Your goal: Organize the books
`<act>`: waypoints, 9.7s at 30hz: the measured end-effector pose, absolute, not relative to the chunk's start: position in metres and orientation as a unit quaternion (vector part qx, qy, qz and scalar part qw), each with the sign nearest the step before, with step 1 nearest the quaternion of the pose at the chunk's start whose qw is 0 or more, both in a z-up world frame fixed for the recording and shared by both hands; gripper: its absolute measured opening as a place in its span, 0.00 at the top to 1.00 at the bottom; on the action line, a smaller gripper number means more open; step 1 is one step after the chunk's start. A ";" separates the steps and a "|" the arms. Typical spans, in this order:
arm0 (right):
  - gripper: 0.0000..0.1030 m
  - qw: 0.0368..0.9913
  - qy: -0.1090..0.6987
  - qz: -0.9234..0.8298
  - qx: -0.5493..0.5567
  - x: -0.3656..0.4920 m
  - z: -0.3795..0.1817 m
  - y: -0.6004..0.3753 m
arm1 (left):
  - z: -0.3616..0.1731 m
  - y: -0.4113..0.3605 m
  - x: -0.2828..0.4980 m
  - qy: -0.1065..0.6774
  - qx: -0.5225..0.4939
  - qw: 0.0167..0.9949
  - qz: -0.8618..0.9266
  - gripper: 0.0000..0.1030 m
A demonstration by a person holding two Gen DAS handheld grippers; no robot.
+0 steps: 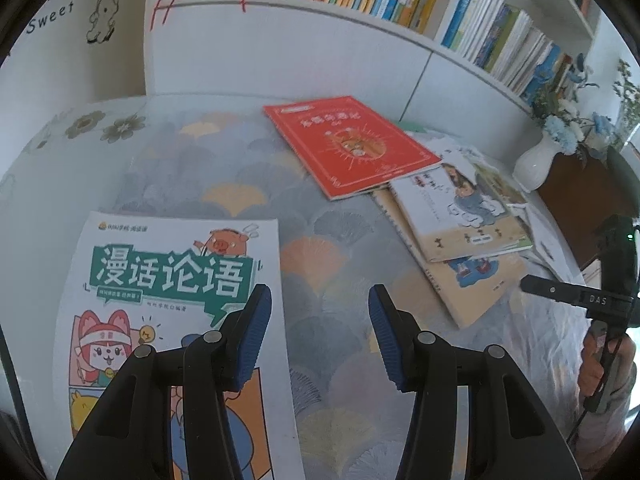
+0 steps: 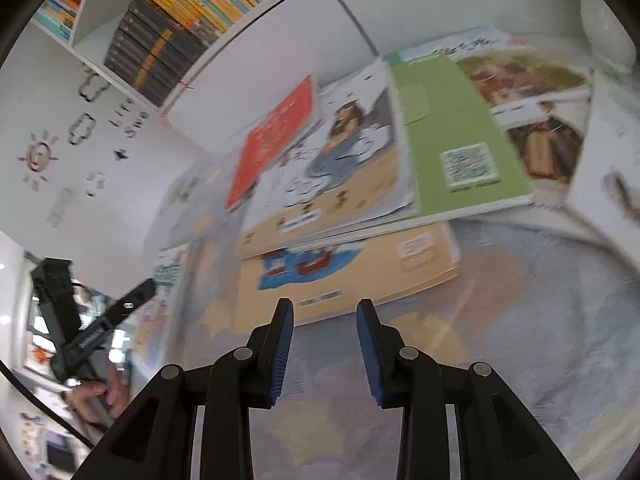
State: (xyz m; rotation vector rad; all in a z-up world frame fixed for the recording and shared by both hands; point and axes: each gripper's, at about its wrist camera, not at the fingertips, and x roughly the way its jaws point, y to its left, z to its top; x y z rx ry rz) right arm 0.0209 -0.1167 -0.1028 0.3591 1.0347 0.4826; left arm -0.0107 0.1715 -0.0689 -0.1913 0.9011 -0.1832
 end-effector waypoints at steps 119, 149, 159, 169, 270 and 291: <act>0.86 0.817 0.387 0.413 0.112 -0.040 -0.102 -0.127 | -0.102 0.102 -0.034 0.469 -0.111 0.826 -0.293 0.70; 0.86 0.792 0.384 0.470 0.065 -0.052 -0.049 -0.003 | -0.030 0.227 -0.064 0.408 -0.119 0.869 -0.253 0.70; 0.86 0.752 0.420 0.505 0.056 -0.017 -0.076 0.088 | -0.055 0.301 -0.051 0.414 -0.130 0.881 -0.190 0.70; 0.86 0.723 0.464 0.507 0.067 0.009 -0.110 0.131 | -0.092 0.334 -0.044 0.431 -0.137 0.879 -0.147 0.70; 0.45 0.815 0.439 0.120 0.358 -0.009 -0.137 -0.404 | -0.080 -0.063 0.052 0.430 -0.062 0.859 -0.270 0.45; 0.64 0.809 0.418 0.159 0.382 -0.004 -0.146 -0.388 | -0.084 -0.049 0.047 0.418 -0.080 0.858 -0.286 0.45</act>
